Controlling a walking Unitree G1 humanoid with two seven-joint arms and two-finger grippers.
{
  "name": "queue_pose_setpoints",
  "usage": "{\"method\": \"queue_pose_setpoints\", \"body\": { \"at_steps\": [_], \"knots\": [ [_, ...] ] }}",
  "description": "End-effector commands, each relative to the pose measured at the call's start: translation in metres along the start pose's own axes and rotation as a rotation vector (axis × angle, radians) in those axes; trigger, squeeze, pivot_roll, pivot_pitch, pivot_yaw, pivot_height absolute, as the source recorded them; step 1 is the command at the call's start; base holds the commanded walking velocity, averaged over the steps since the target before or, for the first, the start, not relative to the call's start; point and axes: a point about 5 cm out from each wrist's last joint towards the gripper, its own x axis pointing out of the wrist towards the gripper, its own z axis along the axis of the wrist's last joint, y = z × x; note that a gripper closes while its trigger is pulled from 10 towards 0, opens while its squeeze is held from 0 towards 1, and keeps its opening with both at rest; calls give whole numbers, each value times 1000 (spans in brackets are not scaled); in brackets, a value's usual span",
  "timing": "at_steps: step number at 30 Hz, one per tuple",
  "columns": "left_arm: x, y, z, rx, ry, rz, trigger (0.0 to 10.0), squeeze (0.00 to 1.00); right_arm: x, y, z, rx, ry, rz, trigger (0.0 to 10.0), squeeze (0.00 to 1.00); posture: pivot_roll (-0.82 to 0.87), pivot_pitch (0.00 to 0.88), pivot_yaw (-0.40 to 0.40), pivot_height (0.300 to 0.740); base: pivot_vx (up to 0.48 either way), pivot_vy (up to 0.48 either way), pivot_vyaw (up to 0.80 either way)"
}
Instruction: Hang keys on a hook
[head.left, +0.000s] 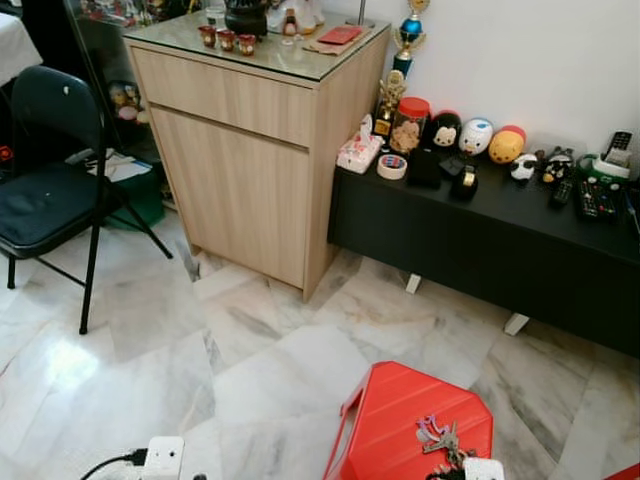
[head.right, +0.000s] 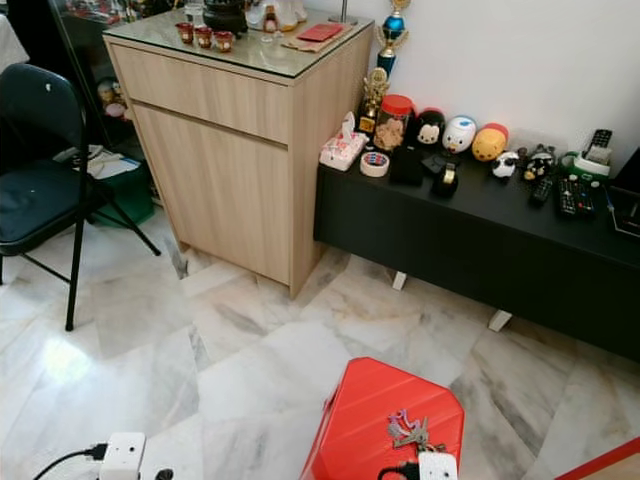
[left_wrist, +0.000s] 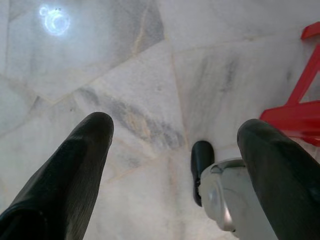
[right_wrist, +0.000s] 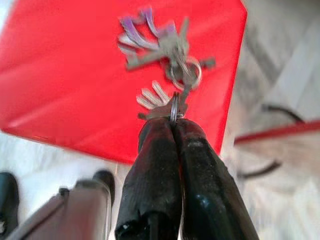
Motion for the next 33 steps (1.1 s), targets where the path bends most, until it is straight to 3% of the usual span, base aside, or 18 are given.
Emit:
{"method": "queue_pose_setpoints", "body": {
  "at_steps": [1,8,22,33],
  "knots": [
    [0,-2,-2,-12,14,0,10000,0,0,-6,-6,24,58,-15,10000,0,117,0,-82,740,0,0,0],
    [1,-3,1,-32,23,8,10000,0,2,7,-10,44,177,38,10000,0,108,0,-75,740,0,0,0],
    [2,-5,3,-41,20,2,10000,0,8,31,10,99,120,102,10000,0,109,0,-77,740,0,0,0],
    [2,-6,2,-46,34,-6,10000,0,8,34,12,109,116,109,10000,0,110,0,-76,740,0,0,0]
  ]
}}
